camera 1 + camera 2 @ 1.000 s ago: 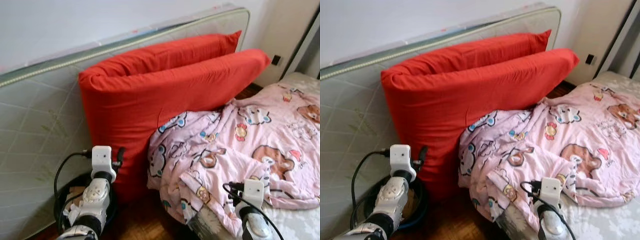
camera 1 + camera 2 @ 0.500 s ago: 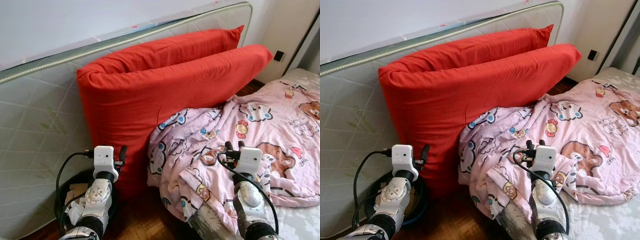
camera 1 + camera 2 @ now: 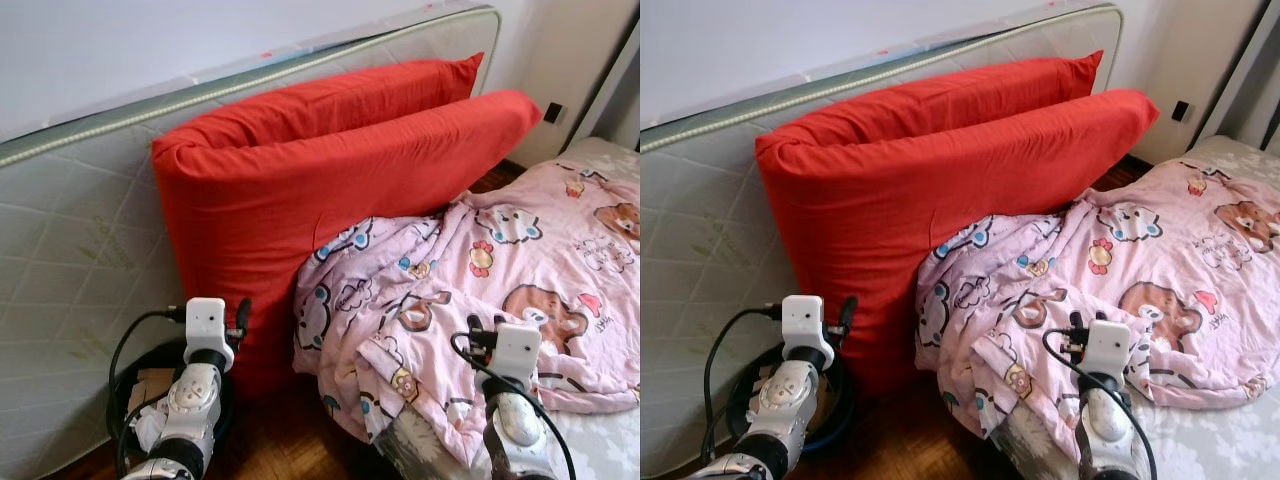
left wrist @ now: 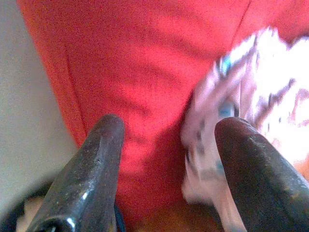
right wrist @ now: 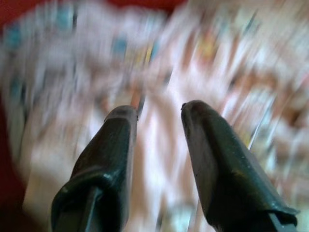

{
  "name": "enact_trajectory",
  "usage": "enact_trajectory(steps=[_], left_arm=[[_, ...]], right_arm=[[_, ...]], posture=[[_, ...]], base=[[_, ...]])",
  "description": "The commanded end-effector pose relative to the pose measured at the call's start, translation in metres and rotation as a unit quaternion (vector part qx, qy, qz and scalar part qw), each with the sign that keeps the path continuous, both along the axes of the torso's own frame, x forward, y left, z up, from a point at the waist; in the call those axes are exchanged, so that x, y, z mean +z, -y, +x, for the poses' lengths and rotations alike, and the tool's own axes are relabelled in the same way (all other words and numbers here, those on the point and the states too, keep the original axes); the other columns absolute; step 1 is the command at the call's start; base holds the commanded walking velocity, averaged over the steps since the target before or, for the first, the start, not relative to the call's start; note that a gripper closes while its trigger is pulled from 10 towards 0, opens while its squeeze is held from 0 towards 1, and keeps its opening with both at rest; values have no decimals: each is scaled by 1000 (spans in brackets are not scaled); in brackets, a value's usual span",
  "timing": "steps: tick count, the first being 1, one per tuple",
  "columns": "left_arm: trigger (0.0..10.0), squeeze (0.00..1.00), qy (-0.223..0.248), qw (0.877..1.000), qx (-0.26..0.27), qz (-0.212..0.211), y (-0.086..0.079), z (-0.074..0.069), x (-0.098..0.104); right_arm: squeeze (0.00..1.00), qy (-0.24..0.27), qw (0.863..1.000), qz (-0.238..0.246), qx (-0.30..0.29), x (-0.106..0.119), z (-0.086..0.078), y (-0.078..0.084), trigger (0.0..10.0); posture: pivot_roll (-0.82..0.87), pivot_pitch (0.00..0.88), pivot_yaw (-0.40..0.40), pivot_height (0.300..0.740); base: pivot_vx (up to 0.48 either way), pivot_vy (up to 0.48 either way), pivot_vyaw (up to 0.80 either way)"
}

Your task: Clean up the room

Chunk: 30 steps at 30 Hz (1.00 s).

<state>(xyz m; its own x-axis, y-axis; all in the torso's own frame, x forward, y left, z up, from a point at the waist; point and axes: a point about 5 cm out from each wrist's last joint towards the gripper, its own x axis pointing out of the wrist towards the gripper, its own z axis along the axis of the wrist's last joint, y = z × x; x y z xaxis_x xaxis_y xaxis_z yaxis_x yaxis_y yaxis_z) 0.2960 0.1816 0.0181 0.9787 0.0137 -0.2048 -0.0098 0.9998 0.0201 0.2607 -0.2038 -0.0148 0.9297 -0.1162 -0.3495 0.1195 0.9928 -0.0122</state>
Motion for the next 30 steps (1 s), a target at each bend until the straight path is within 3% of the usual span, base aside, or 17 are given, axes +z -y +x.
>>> enact_trajectory(steps=[1, 4, 5, 8, 9, 11, 16, 30], left_arm=[[10000, 0, -62, 997, 32, -21, -9, -16, -21], [10000, 0, -88, 995, 39, -17, -12, -24, -29], [10000, 0, -119, 992, 36, -8, -14, -33, -39], [10000, 0, -155, 987, 48, -7, -19, -45, -50], [10000, 0, -155, 987, 48, -7, -19, -45, -50], [10000, 0, -164, 985, 53, -9, -19, -44, -50], [10000, 0, -148, 987, 53, -14, -14, -33, -43], [10000, 0, -146, 988, 45, -11, -23, -41, -46]], right_arm=[[0, -75, 997, 6, 12, -23, -21, -5, 10000], [0, -104, 995, 0, 7, -31, -31, -4, 10000], [0, -112, 994, 8, -10, -35, -37, -3, 10000], [0, -65, 997, 32, -28, -28, -31, -6, 10000], [0, -65, 997, 32, -28, -28, -31, -6, 10000], [0, -27, 999, 26, -26, -15, -16, -4, 10000], [0, -12, 1000, 22, -12, -5, -2, -4, 10000], [0, -53, 998, 7, -21, -15, -11, -4, 10000]], posture=[[55, 0, 19, 740], [59, 0, 18, 740], [71, 0, 16, 740], [46, 0, 23, 740], [46, 0, 23, 740], [46, 0, 21, 740], [50, 0, 14, 740], [51, 0, 15, 725]], base=[[0, 0, 0], [0, 0, 0], [0, 0, 0], [0, 0, 0], [0, 0, 0], [0, 0, 0], [0, 0, 0], [0, 0, 0]])
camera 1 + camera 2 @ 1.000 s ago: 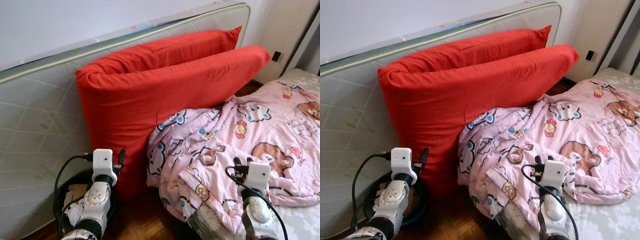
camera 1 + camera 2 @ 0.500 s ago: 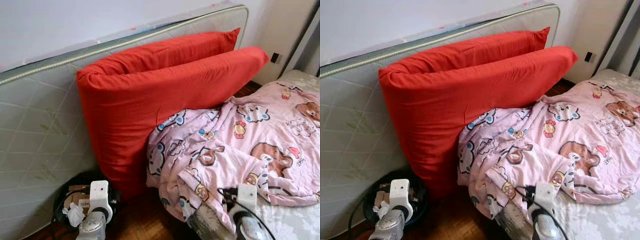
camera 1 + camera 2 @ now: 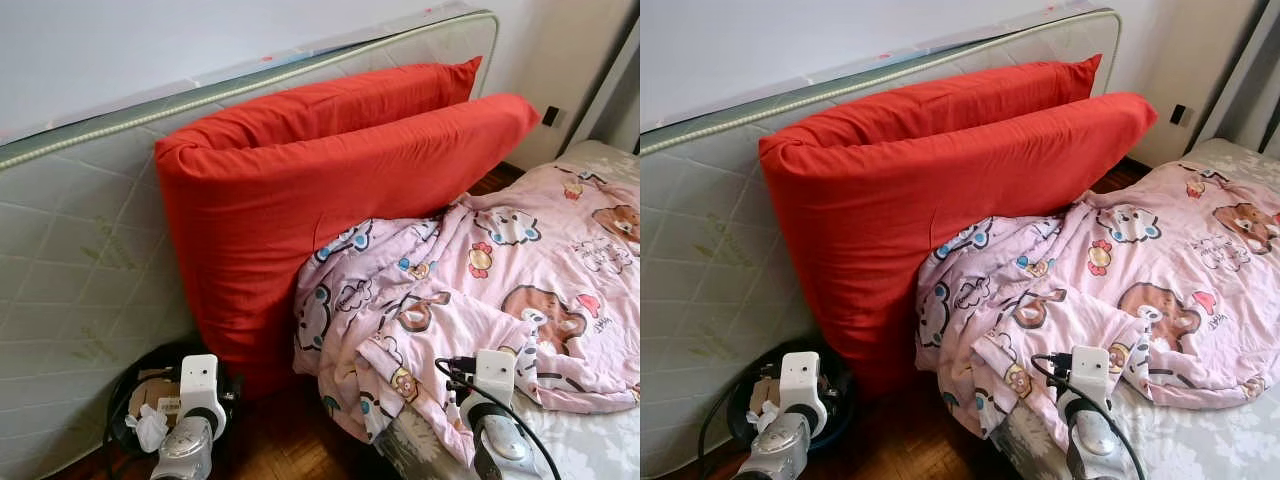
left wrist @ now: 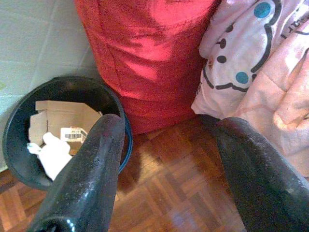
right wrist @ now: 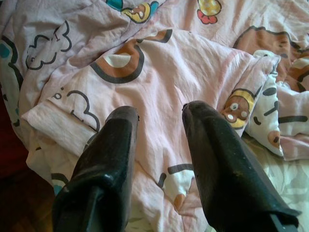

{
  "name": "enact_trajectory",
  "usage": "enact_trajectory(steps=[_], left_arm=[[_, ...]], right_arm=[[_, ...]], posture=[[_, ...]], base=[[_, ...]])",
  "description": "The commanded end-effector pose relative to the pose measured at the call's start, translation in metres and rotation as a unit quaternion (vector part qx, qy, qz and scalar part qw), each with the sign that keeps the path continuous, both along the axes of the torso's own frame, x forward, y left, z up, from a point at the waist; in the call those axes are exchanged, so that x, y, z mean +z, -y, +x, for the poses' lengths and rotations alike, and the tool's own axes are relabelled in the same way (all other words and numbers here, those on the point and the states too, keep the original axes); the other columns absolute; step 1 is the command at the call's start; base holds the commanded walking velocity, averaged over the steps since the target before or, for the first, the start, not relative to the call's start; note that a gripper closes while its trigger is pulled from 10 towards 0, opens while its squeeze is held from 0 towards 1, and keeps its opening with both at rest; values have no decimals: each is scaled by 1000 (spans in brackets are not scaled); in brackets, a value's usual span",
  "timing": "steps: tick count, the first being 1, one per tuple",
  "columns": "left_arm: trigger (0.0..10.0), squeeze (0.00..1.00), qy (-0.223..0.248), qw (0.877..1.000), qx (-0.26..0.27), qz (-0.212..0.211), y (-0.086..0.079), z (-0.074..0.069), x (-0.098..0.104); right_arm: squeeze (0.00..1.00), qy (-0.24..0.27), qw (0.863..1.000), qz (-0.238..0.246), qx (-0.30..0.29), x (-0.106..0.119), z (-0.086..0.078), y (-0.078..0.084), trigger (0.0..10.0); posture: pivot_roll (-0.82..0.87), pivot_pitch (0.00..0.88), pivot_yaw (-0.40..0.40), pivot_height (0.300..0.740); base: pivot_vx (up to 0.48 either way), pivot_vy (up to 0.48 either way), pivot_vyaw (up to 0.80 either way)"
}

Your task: Clean up the room

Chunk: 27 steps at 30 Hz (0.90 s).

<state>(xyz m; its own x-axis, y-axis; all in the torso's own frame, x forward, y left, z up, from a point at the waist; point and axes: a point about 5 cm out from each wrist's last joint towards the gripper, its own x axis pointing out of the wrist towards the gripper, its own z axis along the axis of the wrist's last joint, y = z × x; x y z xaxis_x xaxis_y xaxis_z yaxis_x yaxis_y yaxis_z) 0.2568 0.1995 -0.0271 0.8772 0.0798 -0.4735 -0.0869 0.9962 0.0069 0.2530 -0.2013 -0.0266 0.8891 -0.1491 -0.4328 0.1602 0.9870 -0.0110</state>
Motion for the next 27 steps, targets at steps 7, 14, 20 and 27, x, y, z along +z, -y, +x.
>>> enact_trajectory(steps=[7, 14, 20, 27], left_arm=[[10000, 0, 0, 1000, 11, 4, -9, 0, 1], [10000, 0, -7, 1000, 15, 1, -10, 0, 1], [10000, 0, -20, 1000, 20, 1, -14, -9, -5], [10000, 0, 1, 1000, 16, -3, -10, 0, 2]], right_arm=[[0, -7, 1000, -1, 7, -2, -1, -4, 10000], [0, -1, 1000, -5, 6, -2, -2, -4, 10000], [0, -21, 1000, -3, 6, -9, -11, -6, 10000], [0, -7, 1000, 0, 9, 0, 3, -4, 10000]], posture=[[52, 0, 15, 675], [49, 0, 16, 675], [54, 0, 12, 675], [41, 0, 11, 665]], base=[[0, 0, 0], [0, 0, 0], [0, 0, 0], [0, 0, 0]])
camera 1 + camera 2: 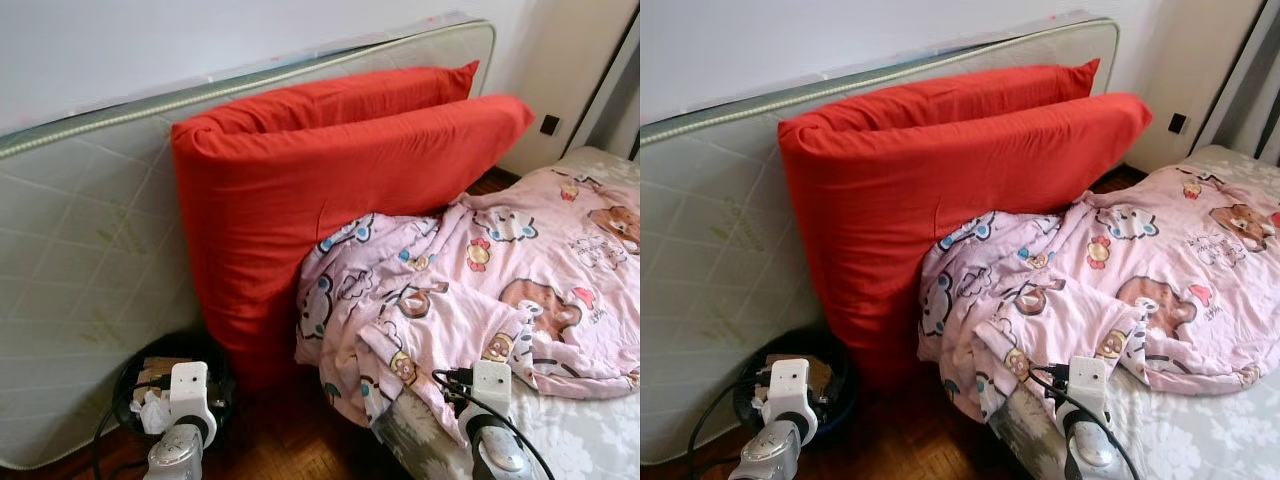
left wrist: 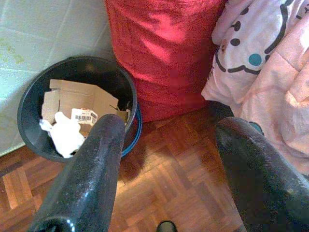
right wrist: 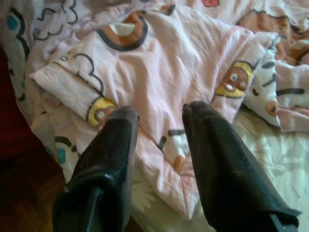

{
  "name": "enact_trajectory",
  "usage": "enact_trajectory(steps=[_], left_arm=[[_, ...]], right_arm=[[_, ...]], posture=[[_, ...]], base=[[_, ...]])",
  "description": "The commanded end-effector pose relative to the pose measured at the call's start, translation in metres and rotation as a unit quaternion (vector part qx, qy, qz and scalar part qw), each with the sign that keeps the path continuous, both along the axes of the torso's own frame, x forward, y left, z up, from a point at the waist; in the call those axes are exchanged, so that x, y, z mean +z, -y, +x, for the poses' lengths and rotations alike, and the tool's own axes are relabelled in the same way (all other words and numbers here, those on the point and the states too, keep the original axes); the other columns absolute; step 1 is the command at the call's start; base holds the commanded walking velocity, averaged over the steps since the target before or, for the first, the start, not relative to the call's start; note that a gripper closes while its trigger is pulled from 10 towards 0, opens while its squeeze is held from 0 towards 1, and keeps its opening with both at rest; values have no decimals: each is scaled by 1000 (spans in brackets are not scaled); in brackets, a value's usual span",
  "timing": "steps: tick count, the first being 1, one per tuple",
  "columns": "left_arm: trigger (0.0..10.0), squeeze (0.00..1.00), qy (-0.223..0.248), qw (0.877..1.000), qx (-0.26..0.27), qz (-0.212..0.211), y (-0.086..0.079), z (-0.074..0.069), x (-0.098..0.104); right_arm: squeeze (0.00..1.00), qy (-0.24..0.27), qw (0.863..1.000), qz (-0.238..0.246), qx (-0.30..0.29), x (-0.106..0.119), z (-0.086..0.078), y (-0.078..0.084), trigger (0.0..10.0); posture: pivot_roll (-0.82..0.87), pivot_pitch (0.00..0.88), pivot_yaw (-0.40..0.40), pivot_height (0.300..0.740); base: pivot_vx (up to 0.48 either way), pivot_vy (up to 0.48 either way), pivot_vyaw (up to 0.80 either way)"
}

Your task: Clean up the room

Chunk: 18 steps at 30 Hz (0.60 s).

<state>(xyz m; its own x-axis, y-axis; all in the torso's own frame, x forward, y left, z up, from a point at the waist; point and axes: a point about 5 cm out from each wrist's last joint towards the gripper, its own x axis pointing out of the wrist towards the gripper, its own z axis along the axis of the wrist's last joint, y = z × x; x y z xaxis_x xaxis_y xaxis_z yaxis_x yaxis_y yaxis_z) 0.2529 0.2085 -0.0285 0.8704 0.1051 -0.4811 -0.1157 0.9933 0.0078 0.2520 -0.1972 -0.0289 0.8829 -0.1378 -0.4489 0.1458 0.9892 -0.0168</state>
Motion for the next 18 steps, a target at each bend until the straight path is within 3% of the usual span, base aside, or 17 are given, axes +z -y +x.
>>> enact_trajectory(steps=[1, 5, 18], left_arm=[[10000, 0, 5, 1000, 3, -3, 0, 5, 3], [10000, 0, 16, 1000, 8, -6, 1, 10, 8], [10000, 0, 48, 999, 9, -5, -3, 27, 24]], right_arm=[[0, 2, 1000, -1, 3, 3, 4, 1, 10000], [0, 10, 1000, -4, 7, 6, 8, 2, 10000], [0, 19, 1000, 5, 6, 9, 11, -2, 10000]], posture=[[43, 0, 11, 660], [48, 0, 6, 637], [47, 0, 21, 637]], base=[[0, 0, 0], [0, 0, 0], [0, 0, 0]])
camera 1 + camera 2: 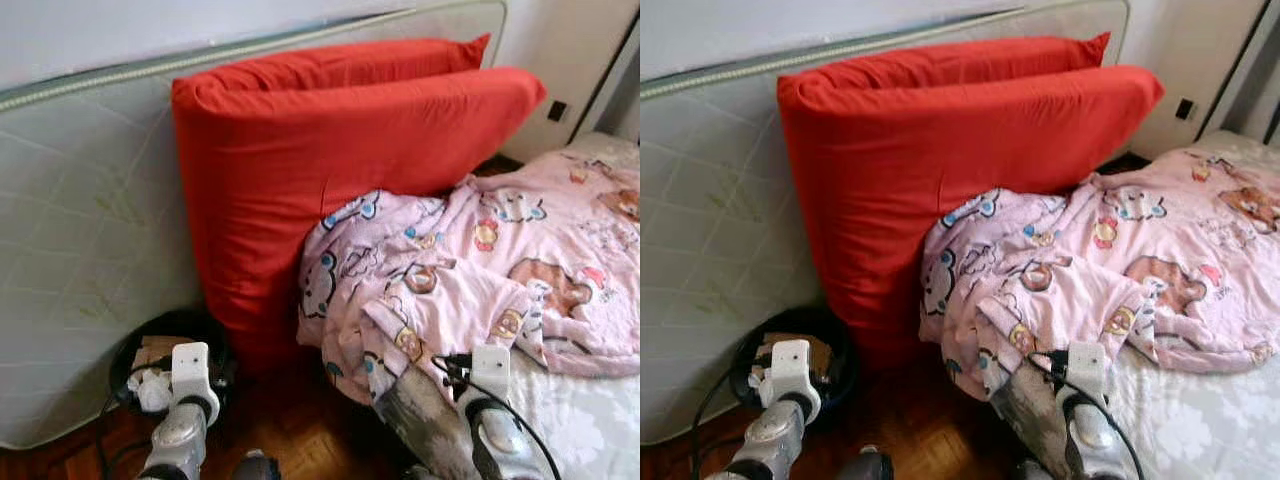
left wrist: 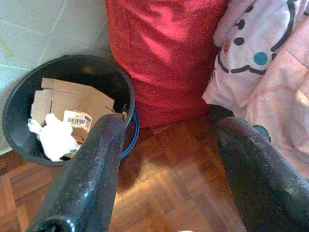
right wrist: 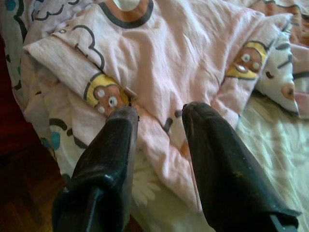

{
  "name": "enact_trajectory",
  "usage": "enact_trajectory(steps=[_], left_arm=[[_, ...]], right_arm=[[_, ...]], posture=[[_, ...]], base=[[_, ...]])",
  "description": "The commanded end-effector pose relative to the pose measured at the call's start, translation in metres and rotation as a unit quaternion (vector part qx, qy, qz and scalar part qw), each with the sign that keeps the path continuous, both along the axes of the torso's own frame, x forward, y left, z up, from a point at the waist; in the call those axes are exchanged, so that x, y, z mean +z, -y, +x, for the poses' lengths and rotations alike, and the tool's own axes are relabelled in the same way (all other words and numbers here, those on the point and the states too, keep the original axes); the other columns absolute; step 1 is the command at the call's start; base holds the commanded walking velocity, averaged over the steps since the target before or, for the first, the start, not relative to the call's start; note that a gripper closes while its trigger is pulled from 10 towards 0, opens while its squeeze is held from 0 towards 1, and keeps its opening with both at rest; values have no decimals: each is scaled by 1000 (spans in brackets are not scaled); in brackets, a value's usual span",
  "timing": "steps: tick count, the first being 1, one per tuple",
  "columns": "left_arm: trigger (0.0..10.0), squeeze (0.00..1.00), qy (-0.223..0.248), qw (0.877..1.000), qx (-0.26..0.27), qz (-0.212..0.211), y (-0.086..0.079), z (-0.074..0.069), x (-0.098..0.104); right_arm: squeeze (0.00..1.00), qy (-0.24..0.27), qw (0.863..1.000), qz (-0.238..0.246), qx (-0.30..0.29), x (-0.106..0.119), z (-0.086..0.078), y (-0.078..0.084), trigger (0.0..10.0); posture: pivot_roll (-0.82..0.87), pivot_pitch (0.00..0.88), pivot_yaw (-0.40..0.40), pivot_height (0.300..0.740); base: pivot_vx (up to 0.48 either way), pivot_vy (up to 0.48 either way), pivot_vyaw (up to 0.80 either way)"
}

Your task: Clean up the room

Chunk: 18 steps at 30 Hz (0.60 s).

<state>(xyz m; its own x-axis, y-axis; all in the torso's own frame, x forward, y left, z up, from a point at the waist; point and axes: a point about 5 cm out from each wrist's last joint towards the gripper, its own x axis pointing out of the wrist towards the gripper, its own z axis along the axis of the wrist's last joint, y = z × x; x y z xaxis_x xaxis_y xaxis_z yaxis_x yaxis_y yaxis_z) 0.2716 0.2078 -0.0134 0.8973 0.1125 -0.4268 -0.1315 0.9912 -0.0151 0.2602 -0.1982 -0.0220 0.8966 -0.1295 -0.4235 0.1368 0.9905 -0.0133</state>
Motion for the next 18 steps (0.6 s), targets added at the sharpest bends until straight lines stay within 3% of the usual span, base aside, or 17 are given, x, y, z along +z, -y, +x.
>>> enact_trajectory(steps=[1, 9, 18], left_arm=[[10000, 0, 17, 1000, 1, 3, -4, 8, 9], [10000, 0, 25, 1000, -16, 9, -2, 7, 9], [10000, 0, 64, 998, -18, -2, 9, 23, 24]], right_arm=[[0, 4, 1000, 6, 2, 1, 2, -4, 10000], [0, -7, 1000, 12, 6, -3, -2, -9, 10000], [0, 1, 1000, 5, 8, 2, 3, -3, 10000]], posture=[[51, 0, 22, 637], [39, 0, 35, 637], [39, 0, 24, 637]], base=[[0, 0, 0], [0, 0, 0], [0, 0, 0]])
